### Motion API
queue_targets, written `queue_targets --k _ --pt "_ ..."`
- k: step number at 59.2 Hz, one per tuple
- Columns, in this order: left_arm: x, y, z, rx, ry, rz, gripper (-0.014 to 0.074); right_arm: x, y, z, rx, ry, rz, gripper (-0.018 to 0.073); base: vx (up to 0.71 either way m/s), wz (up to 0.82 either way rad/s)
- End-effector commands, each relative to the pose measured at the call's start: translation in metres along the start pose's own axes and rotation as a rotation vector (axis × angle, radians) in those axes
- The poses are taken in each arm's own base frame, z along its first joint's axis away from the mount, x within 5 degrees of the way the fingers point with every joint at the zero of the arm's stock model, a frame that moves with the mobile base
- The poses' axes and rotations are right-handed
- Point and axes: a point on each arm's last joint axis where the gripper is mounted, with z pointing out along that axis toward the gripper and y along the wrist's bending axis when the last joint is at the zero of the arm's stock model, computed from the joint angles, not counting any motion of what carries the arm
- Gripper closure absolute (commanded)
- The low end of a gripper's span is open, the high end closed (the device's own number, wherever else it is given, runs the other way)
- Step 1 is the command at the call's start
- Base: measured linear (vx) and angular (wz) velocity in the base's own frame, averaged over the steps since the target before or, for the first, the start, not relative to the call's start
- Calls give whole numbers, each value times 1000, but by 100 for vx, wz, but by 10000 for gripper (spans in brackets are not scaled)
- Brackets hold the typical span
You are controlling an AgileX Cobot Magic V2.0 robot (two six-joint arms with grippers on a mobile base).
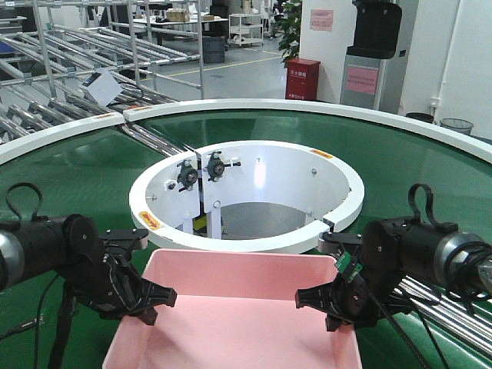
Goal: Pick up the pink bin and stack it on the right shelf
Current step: 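Lower both grippers onto the opposite side walls of the pink bin, then close both grippers on the bin walls and lift it off the conveyor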
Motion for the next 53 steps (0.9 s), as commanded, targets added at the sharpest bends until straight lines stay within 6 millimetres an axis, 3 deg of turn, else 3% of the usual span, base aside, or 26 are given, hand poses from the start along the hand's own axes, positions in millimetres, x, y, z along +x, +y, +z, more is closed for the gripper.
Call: queue_targets --k 1,6,19,34,45,53 --pt "-13 -6 -37 3 -103 24 610 -16 0 -43 -23 -150 -23 575 0 0" --pt "-14 -9 -50 4 -133 31 605 -17 1 -60 -32 -187 -23 573 0 0" --pt "-11 -22 -118 17 -283 55 601 -14 1 -124 -75 -331 -18 571 0 0" --pt "28 -32 -190 34 -441 37 601 7 6 -207 -124 -514 -55 571 0 0" --pt "63 -35 -223 52 -548 -8 601 24 13 -237 -131 -548 -95 571 0 0" --pt "75 -38 -244 60 -603 2 598 30 12 -247 -140 -559 -92 571 0 0"
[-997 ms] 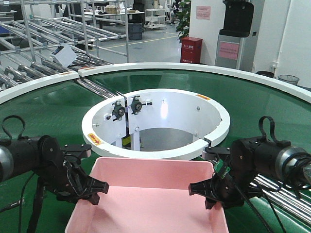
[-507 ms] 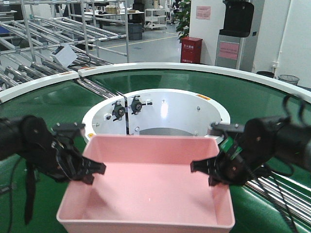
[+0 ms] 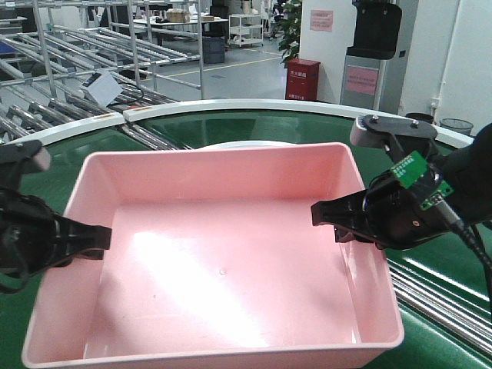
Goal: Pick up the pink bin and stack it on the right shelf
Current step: 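Close both grippers on the bin walls and lift it off the conveyor, then hold the pink bin with both grippers while the base drives to the table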
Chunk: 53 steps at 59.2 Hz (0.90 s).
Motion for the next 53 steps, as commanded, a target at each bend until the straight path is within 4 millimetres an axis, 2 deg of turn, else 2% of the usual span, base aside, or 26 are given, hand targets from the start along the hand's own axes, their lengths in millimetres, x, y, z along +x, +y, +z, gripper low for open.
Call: queue_targets --k 1,6,13,53 --pt "-13 -7 -35 15 -167 25 598 -16 -4 -34 0 -170 -16 571 0 0" --pt "-13 -9 -45 21 -193 28 598 -16 -3 -40 -6 -185 -14 569 0 0" --pt "-13 -9 -49 23 -200 30 598 -13 -4 -40 0 -159 -13 569 0 0" --pt "-12 -9 -49 23 -190 30 598 -9 -5 -38 7 -134 -14 568 0 0"
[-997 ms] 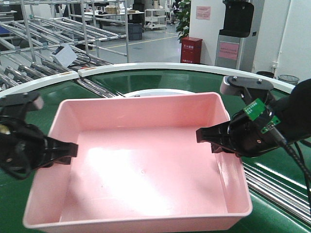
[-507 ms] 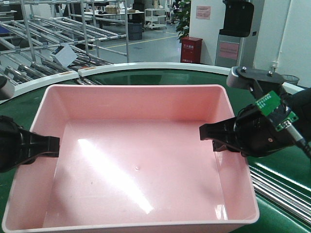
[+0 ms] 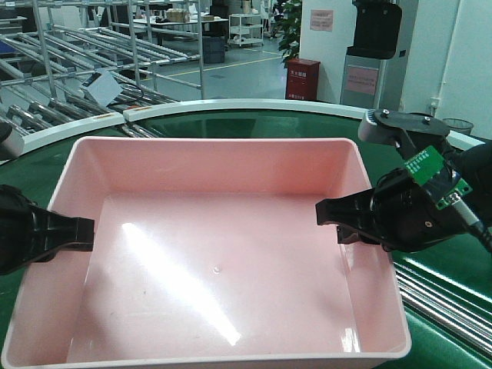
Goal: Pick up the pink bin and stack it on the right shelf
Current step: 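Hold the pink bin with both grippers while the base drives to the table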
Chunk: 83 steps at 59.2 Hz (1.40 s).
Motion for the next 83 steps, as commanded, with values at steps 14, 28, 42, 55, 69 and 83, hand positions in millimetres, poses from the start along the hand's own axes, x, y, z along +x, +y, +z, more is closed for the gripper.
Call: queue_targets --k 14,28,42,55,69,83 --pt "-14 -4 -20 3 -139 23 598 -14 -6 -24 28 -139 -34 568 0 0" --pt "-14 -4 -20 3 -139 23 598 -14 -6 -24 28 -139 -33 568 -2 1" --pt "-14 -4 -20 3 -139 23 598 -14 -6 -24 29 -139 -34 568 -11 2" --pt "-14 -4 -20 3 -140 23 598 -14 -6 -24 29 -139 -34 568 -24 -5" --pt "-14 -4 -21 3 -141 24 598 -14 -6 -24 29 -139 -34 568 -29 -21" --pt "-14 -4 -20 3 -140 23 598 -14 -6 -23 29 -137 -34 568 -30 -32"
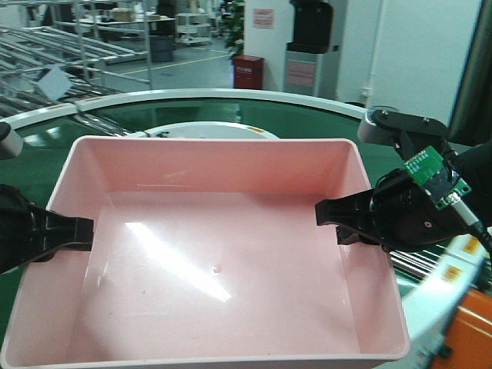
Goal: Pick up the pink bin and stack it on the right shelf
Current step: 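Hold the pink bin with both grippers while the base drives to the table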
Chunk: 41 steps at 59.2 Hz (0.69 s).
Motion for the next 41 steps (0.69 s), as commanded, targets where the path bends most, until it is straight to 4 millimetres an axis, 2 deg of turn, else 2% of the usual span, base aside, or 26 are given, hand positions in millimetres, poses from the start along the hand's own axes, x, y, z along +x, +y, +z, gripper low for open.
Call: queue_targets --k 1,21,41 --pt "-14 -4 -20 4 -140 22 598 -15 -6 -23 32 -142 -37 568 -29 -37" --pt "-14 -4 -20 4 -140 22 598 -15 -6 -23 32 -140 -37 568 -23 -55" --pt "-14 -4 -20 4 -142 22 598 -14 -6 -23 33 -138 -37 568 -12 -88"
